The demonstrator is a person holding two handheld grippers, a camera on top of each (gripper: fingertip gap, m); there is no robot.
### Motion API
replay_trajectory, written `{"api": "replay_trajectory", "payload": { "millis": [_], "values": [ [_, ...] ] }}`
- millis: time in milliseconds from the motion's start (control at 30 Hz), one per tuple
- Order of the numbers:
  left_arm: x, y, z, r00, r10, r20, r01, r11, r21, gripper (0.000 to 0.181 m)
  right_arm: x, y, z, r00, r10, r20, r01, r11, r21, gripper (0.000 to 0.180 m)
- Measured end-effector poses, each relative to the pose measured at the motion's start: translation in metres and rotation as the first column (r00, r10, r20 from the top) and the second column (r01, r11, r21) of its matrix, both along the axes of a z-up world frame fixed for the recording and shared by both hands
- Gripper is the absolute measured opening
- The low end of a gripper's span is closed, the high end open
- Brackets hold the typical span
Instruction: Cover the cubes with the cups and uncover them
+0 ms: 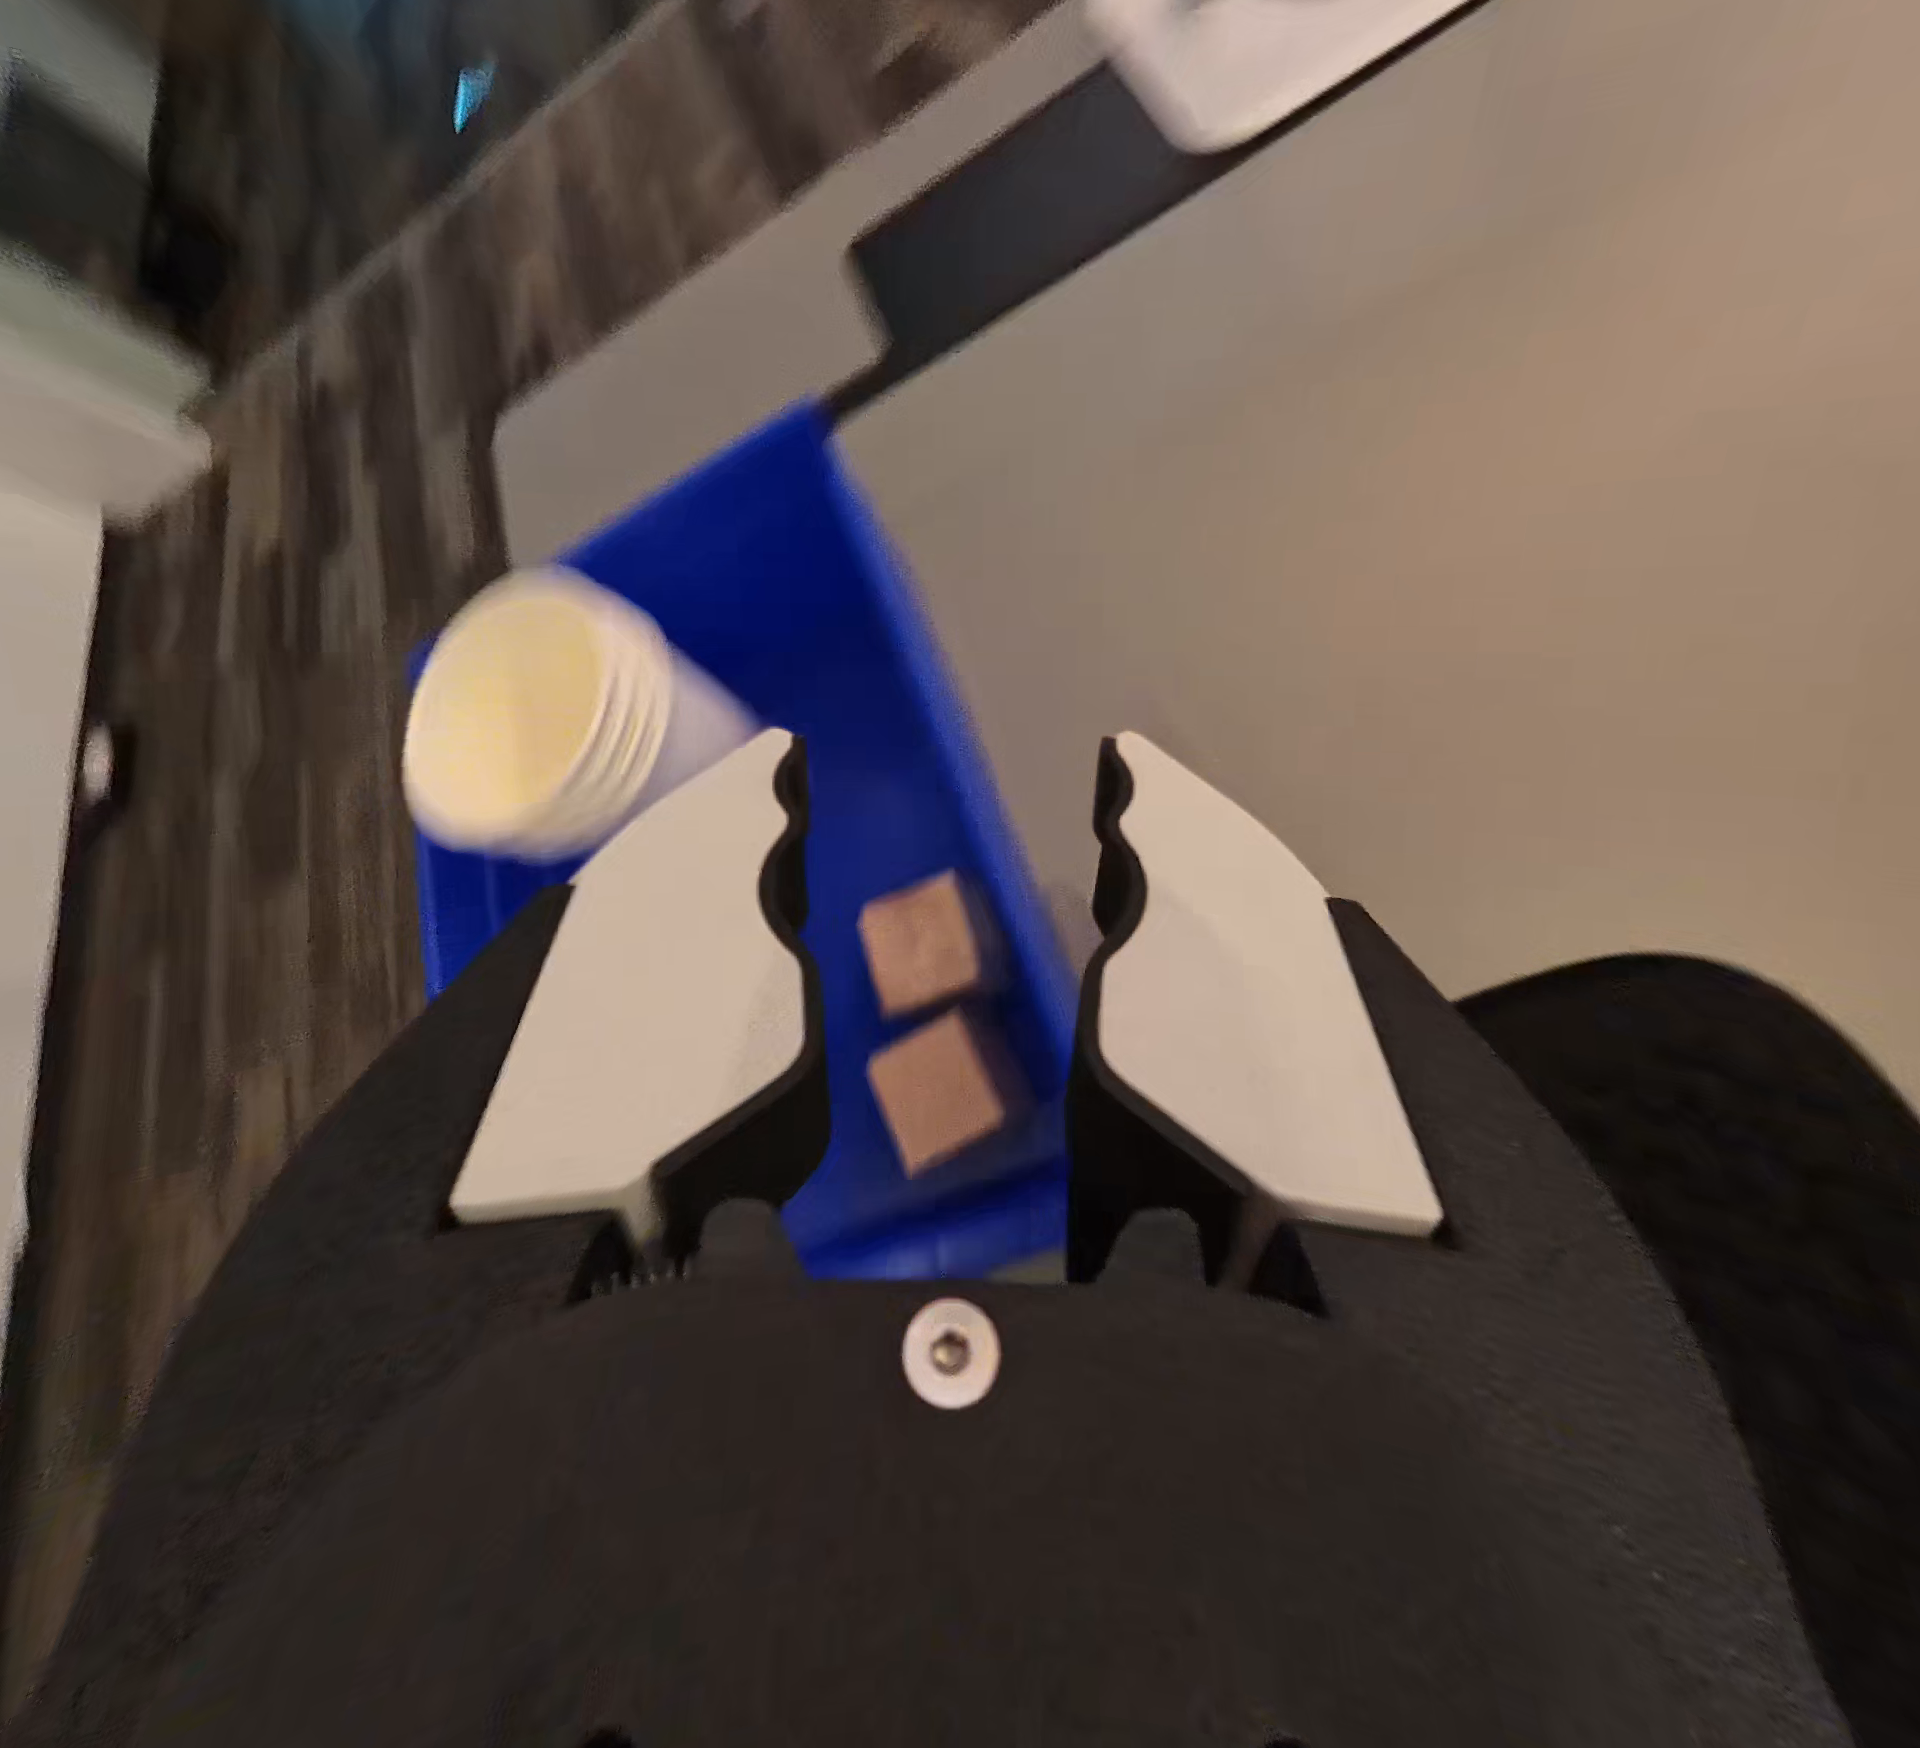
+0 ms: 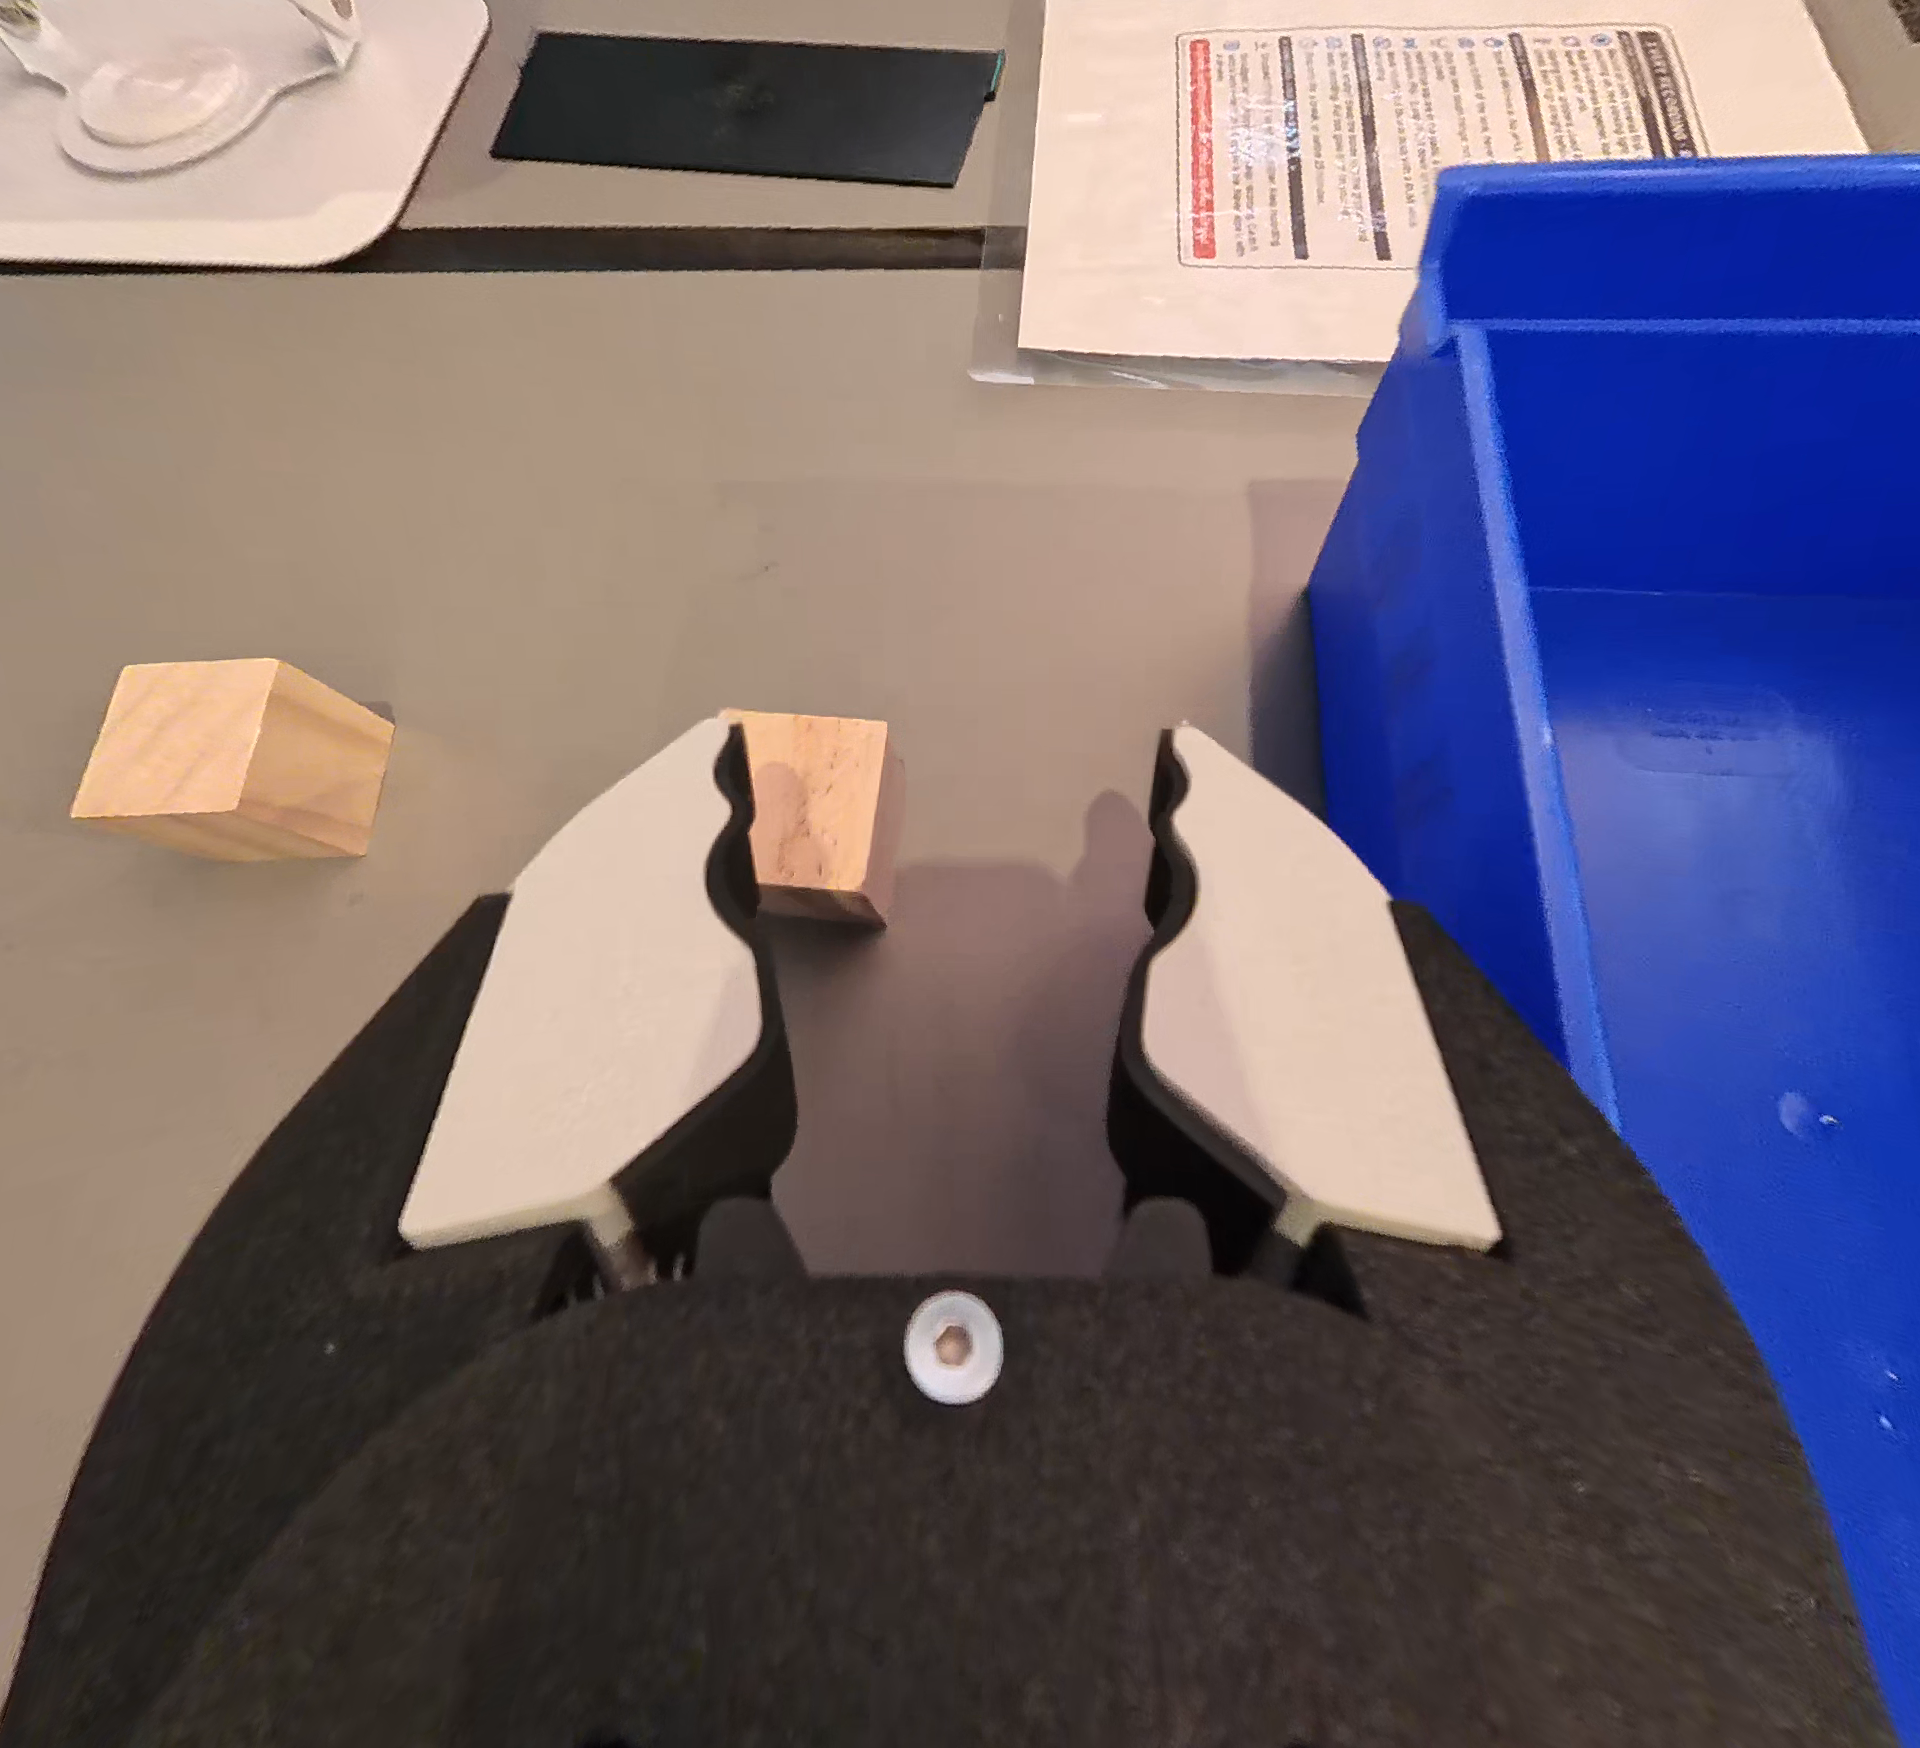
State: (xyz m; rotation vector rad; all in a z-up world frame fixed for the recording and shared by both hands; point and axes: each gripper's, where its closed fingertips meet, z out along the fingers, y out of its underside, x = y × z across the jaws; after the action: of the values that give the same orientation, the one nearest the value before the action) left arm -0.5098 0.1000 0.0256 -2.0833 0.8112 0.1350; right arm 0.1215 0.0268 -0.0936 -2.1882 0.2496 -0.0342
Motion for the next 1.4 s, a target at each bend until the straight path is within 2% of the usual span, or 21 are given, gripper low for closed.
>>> {"api": "replay_trajectory", "payload": {
  "millis": [100,167,300,433,533,667,767,867,933,1033,1133,1200,1267,1300,1333,1400],
  "values": [
    [-0.067,-0.001,-0.026,0.973,0.227,0.036,-0.223,0.971,-0.091,0.049,-0.001,0.000,0.002,1.000,-0.003,0.013,0.003,1.000,0.002,0.073],
    [-0.086,-0.005,-0.051,0.951,0.298,0.076,-0.282,0.944,-0.171,0.052,-0.004,0.001,0.002,1.000,0.003,0.016,-0.003,1.000,-0.002,0.073],
    [-0.094,-0.014,-0.106,0.921,0.384,0.070,-0.341,0.877,-0.338,0.073,-0.006,0.002,-0.005,0.999,0.021,0.039,-0.020,0.999,-0.038,0.073],
    [-0.094,-0.022,-0.135,0.928,0.369,-0.052,-0.358,0.845,-0.397,0.077,-0.006,0.000,-0.005,0.999,0.018,0.037,-0.017,0.999,-0.040,0.072],
    [-0.086,-0.022,-0.144,0.930,0.363,-0.058,-0.348,0.818,-0.459,0.076,-0.005,0.000,-0.005,1.000,0.016,0.020,-0.016,0.999,-0.031,0.072],
    [-0.081,-0.024,-0.152,0.934,0.350,-0.076,-0.328,0.753,-0.571,0.063,-0.003,-0.001,-0.009,1.000,0.016,-0.001,-0.016,0.999,-0.036,0.072],
    [-0.087,-0.025,-0.154,0.929,0.351,-0.120,-0.347,0.708,-0.615,0.045,-0.003,-0.002,-0.009,1.000,0.018,-0.013,-0.019,0.999,-0.034,0.072],
    [-0.091,-0.025,-0.154,0.933,0.327,-0.153,-0.347,0.701,-0.623,0.045,-0.003,-0.002,-0.008,1.000,0.019,-0.023,-0.020,0.999,-0.027,0.072],
    [-0.095,-0.024,-0.151,0.930,0.329,-0.162,-0.357,0.714,-0.602,0.045,-0.003,-0.002,-0.007,0.999,0.020,-0.030,-0.021,1.000,-0.022,0.072],
    [-0.096,-0.022,-0.138,0.937,0.340,-0.078,-0.322,0.758,-0.568,0.045,-0.002,-0.002,-0.007,0.999,0.016,-0.042,-0.017,1.000,-0.014,0.072],
    [-0.099,-0.018,-0.098,0.931,0.363,0.050,-0.297,0.829,-0.474,0.044,0.000,-0.003,-0.007,0.999,0.010,-0.044,-0.011,1.000,-0.013,0.071],
    [-0.092,-0.015,-0.060,0.937,0.321,0.138,-0.249,0.890,-0.381,0.044,0.000,-0.003,-0.008,0.999,0.010,-0.035,-0.011,1.000,-0.024,0.071],
    [-0.060,-0.016,-0.018,0.954,0.190,0.232,-0.123,0.954,-0.273,0.044,0.000,-0.002,-0.009,1.000,0.011,-0.021,-0.012,0.999,-0.035,0.071],
    [-0.034,-0.019,0.000,0.959,0.080,0.273,-0.019,0.975,-0.221,0.044,0.000,-0.002,-0.010,1.000,0.012,-0.015,-0.013,0.999,-0.039,0.071],
    [-0.001,-0.025,0.013,0.952,-0.053,0.301,0.112,0.977,-0.182,0.044,0.000,-0.002,-0.010,1.000,0.013,-0.010,-0.014,0.999,-0.043,0.071],
    [0.066,-0.042,0.022,0.900,-0.307,0.309,0.364,0.919,-0.150,0.044,-0.001,-0.002,-0.010,1.000,0.019,-0.003,-0.019,0.999,-0.047,0.071]
  ]
}}
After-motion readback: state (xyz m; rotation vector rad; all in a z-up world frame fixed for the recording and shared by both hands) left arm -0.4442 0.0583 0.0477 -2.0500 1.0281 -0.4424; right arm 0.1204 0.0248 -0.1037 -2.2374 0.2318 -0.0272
